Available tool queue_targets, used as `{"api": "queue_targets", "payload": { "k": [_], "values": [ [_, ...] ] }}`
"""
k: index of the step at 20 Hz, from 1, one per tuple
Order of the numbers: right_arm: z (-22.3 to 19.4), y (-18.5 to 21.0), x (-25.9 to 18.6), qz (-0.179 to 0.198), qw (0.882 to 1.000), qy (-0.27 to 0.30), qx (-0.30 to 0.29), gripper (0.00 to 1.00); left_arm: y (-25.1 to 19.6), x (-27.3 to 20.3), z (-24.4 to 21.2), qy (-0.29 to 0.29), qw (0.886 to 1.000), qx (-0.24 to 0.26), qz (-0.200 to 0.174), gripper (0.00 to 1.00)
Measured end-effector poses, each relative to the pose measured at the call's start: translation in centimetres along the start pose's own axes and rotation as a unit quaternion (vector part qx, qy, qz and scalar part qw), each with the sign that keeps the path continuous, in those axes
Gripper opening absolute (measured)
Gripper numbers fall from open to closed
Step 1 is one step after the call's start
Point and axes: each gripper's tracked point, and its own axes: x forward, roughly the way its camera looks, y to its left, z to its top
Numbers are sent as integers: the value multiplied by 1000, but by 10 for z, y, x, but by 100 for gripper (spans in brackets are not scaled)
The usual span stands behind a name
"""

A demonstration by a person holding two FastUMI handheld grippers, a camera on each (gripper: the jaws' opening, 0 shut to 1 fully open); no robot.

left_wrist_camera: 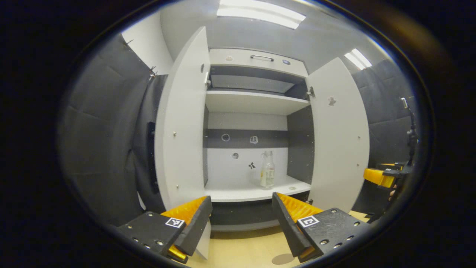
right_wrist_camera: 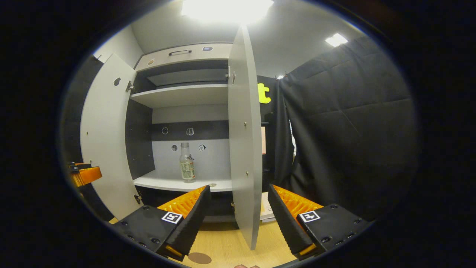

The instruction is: Grasp the bottle in the cabinet with the left hand and place it on the coaster, then close the right door with the right hand and the left door with the left hand.

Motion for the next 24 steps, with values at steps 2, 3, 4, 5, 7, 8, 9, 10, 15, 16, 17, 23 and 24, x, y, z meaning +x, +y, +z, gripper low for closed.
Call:
{"api": "queue_targets", "payload": {
  "k": [2,3,4,5,7,8,9,10,15,16,17,23,24],
  "values": [
    [7,-6,0,-16,1000,-5,-3,98,-7,6,-3,6,1000,-6,-11,97],
    [9,-12,2,-24,1000,-6,-2,98,-11,9,-4,6,1000,-10,-17,94],
    [7,-23,-1,-33,999,-5,-2,98,-14,13,-4,5,1000,-11,-22,94],
    [6,-32,-4,-43,999,-4,-1,98,-17,19,-2,4,1000,-12,-25,94],
    [6,-47,-11,-66,998,-2,0,98,-20,32,5,1,999,-13,-34,100],
    [7,-54,-15,-79,997,-4,-2,98,-20,40,7,1,999,-14,-38,94],
    [9,-61,-17,-91,996,-6,-4,98,-21,50,9,0,999,-15,-42,100],
    [10,-68,-17,-103,995,-7,-4,98,-21,60,12,1,999,-15,-46,100],
    [11,-101,-7,-153,988,-3,1,98,-23,124,23,1,999,-11,-53,99],
    [12,-107,-3,-160,987,-2,2,98,-25,138,27,0,998,-9,-56,100],
    [14,-112,0,-167,986,-1,2,98,-26,153,30,-1,998,-6,-57,100],
    [15,-149,18,-205,979,-10,4,98,-38,233,39,-5,998,-12,-59,94],
    [12,-155,25,-210,978,-7,7,98,-40,246,40,-5,998,-11,-58,94]
  ]
}}
